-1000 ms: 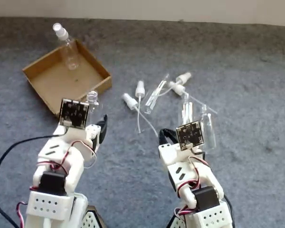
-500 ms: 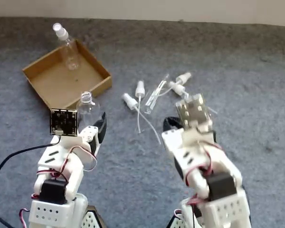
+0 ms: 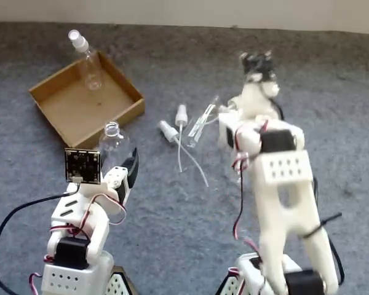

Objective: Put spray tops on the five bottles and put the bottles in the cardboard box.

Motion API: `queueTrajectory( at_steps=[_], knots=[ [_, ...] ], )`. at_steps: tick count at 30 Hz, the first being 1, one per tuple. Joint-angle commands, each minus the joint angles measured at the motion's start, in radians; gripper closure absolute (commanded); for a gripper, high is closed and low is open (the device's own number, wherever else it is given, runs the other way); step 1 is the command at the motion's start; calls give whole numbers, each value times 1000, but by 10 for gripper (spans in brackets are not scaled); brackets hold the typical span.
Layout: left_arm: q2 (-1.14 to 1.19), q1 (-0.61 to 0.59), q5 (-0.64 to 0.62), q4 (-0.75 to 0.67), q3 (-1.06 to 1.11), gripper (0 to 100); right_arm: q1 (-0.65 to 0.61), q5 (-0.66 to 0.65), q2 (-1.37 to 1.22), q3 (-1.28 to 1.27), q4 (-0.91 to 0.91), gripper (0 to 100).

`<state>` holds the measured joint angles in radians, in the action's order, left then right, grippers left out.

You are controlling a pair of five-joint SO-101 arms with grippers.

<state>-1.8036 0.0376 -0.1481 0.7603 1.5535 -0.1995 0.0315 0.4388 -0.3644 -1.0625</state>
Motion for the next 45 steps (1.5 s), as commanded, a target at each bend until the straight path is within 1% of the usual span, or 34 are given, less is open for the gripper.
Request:
queueTrajectory(
  at_steps=[1,3,6,8,16,20,24,30,36,45],
  knots=[
    [-27,-12,-14,-32,2,940,65,94,-120,179,-5,979],
    [-27,-12,-14,-32,2,940,84,130,-203,251,-28,948],
    [-27,-10,-14,-31,4,940,87,144,-337,390,-105,873],
    [-27,-8,-14,-28,4,940,87,167,-429,501,-148,850],
    [-27,-7,-14,-28,4,940,88,311,-794,961,-283,850],
    [-27,-7,-9,-32,33,940,90,397,-980,1167,-302,850],
    [-27,-5,-9,-32,36,940,105,443,-1150,1330,-302,850],
    [-27,-5,-9,-32,39,940,130,443,-1346,1512,-295,847],
    [-27,-5,-9,-32,39,940,136,437,-1480,1641,-292,846],
    [-27,-5,-9,-32,41,940,127,434,-1575,1695,-291,845]
  ],
)
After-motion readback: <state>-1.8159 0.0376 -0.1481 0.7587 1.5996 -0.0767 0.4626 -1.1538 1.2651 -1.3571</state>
